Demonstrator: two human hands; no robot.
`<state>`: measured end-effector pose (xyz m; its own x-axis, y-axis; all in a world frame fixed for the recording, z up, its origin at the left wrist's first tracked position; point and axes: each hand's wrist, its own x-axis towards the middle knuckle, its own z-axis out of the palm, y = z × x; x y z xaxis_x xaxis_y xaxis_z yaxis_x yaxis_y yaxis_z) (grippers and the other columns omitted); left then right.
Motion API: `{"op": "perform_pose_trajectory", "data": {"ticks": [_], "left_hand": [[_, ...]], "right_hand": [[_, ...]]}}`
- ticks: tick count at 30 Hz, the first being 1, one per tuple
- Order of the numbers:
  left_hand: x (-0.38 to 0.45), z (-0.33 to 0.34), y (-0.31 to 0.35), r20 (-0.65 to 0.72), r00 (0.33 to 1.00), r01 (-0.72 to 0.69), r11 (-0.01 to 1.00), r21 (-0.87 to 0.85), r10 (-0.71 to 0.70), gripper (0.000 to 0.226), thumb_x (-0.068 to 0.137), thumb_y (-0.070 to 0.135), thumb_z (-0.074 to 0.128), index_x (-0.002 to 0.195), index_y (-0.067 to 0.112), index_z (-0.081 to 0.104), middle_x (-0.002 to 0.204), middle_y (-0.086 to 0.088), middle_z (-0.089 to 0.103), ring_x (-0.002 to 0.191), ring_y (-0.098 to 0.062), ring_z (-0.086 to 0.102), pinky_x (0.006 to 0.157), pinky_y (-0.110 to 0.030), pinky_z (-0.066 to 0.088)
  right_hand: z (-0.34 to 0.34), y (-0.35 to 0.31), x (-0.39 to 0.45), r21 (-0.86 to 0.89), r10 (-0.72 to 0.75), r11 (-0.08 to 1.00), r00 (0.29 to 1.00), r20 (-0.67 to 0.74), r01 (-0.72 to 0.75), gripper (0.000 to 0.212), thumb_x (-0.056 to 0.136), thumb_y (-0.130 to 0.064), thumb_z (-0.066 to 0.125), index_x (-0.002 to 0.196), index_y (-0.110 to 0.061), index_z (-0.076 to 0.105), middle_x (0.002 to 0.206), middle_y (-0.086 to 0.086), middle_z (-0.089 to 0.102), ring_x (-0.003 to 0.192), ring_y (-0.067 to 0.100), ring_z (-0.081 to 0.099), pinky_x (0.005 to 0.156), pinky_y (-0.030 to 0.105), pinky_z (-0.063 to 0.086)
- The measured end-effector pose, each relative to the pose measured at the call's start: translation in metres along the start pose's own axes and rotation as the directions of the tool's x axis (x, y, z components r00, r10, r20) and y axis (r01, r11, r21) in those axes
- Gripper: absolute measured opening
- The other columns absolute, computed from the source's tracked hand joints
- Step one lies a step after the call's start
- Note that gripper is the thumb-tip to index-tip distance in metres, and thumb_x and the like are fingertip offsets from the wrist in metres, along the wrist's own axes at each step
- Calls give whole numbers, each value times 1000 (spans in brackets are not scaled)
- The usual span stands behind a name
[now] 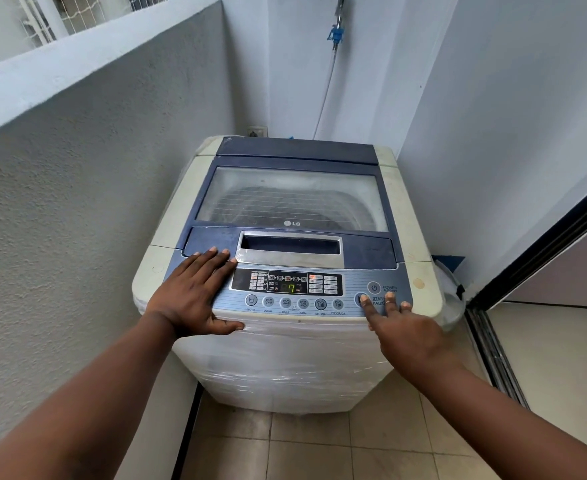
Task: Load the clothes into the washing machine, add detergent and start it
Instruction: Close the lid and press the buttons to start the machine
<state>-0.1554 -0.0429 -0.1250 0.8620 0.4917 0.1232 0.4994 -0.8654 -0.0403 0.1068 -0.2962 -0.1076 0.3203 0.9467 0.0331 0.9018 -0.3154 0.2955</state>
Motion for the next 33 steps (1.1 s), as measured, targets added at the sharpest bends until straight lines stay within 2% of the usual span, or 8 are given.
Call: {"op": "perform_pose_trajectory", "data": {"ticks": [4,6,9,11,15,20,26,33], "left_hand": [[0,-2,1,30,1000,9,1000,-12,-8,115,63,90,43,144,10,39,149,-11,41,139,-28,34,117,-36,8],[0,-3,1,46,999,9,1000,-14,-9,115,63,91,42,144,10,39,149,-11,40,139,-28,34,117,-35,5],[0,-5,2,63,998,10,1000,-26,-9,115,63,91,41,145,11,38,149,-10,40,139,-28,34,117,-35,5],[-1,-5,2,81,997,15,999,-42,-11,115,63,92,40,144,10,39,149,-11,41,139,-28,34,117,-35,5],[-2,-9,4,83,997,9,997,-75,-3,113,64,91,40,141,8,44,145,-12,46,136,-28,37,115,-36,9],[-4,-11,3,75,997,-1,997,-79,7,110,65,91,39,138,9,48,142,-12,50,133,-29,43,112,-40,18],[-5,-15,3,94,996,1,995,-95,8,108,67,92,37,135,10,52,138,-11,54,129,-31,49,108,-41,21],[1,-22,-3,97,994,-40,995,-94,49,107,67,92,35,131,9,55,134,-10,57,126,-30,52,108,-42,20]], "right_hand": [[1,4,-1,16,16,1000,998,65,-17,70,43,-12,92,110,-24,73,86,24,73,62,39,71,33,39,49],[-5,5,-3,2,15,1000,997,74,-15,74,56,-17,89,124,-31,63,97,22,73,73,37,73,38,38,52],[-10,5,-5,76,43,996,991,124,-53,69,95,-22,49,149,-39,10,142,21,46,121,37,56,77,42,56],[-17,3,-6,131,44,989,978,203,-72,65,100,-21,33,148,-36,-8,153,19,31,133,34,44,91,40,50],[-30,4,-1,142,66,984,957,284,-110,63,99,-17,31,150,-40,3,155,12,29,132,31,46,93,38,47],[-37,2,-2,155,83,979,955,283,-131,63,98,-15,33,149,-42,9,149,-1,43,125,24,52,90,35,47],[-45,0,2,144,117,975,945,304,-167,55,98,-37,40,147,-46,16,142,5,51,115,25,59,87,34,48],[-55,-3,1,155,178,959,930,322,-237,54,95,-42,43,145,-50,23,130,3,59,114,24,59,87,31,46]]}}
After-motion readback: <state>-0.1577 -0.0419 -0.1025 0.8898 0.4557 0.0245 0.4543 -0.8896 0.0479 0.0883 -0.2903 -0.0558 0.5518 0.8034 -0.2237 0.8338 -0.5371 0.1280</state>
